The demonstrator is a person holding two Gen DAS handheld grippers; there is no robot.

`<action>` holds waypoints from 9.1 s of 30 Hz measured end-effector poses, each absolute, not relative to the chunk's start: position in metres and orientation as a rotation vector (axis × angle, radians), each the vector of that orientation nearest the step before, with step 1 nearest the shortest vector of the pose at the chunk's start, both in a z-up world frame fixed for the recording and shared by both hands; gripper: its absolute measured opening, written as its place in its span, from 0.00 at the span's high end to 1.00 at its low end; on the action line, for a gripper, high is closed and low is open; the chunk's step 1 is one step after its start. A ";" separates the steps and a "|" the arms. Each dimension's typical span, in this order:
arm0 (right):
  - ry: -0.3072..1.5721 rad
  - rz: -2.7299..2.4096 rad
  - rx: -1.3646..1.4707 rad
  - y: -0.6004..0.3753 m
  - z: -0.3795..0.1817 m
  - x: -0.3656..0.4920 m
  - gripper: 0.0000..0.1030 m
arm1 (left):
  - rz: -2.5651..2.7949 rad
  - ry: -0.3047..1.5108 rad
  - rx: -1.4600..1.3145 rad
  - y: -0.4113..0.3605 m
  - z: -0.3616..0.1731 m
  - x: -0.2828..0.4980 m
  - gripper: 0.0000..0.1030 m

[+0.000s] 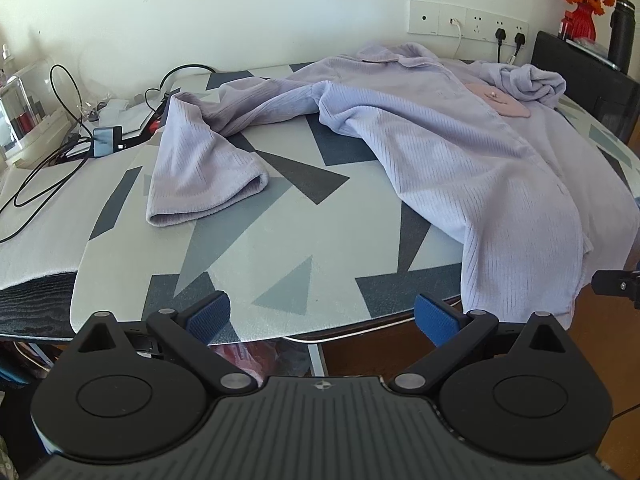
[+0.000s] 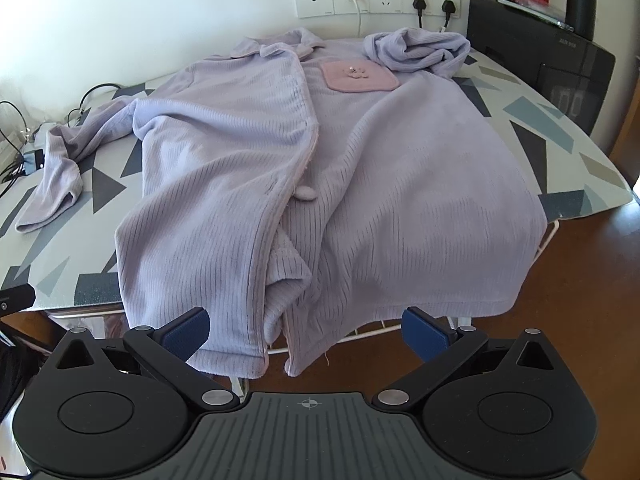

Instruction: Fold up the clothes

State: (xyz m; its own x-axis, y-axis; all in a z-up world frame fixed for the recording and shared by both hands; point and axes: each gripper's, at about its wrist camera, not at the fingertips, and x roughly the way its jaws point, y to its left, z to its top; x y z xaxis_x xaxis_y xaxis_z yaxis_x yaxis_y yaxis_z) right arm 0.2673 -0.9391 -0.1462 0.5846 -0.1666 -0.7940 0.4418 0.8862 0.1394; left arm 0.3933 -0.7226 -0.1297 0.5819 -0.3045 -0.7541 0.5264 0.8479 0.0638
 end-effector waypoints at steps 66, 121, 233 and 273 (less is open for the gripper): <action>0.498 0.081 0.382 -0.961 0.012 0.333 0.95 | -0.833 0.931 -0.062 -0.818 -0.136 0.401 0.01; 0.891 -0.165 0.688 -0.997 -0.160 0.228 0.95 | -0.333 0.824 0.342 -0.712 -0.168 0.397 0.33; 0.701 -0.404 0.399 -1.010 -0.111 0.238 0.01 | -0.537 0.825 0.051 -0.672 -0.111 0.375 0.04; 0.711 -0.305 0.429 -0.998 -0.065 0.302 0.01 | -0.491 0.790 0.028 -0.688 -0.056 0.443 0.01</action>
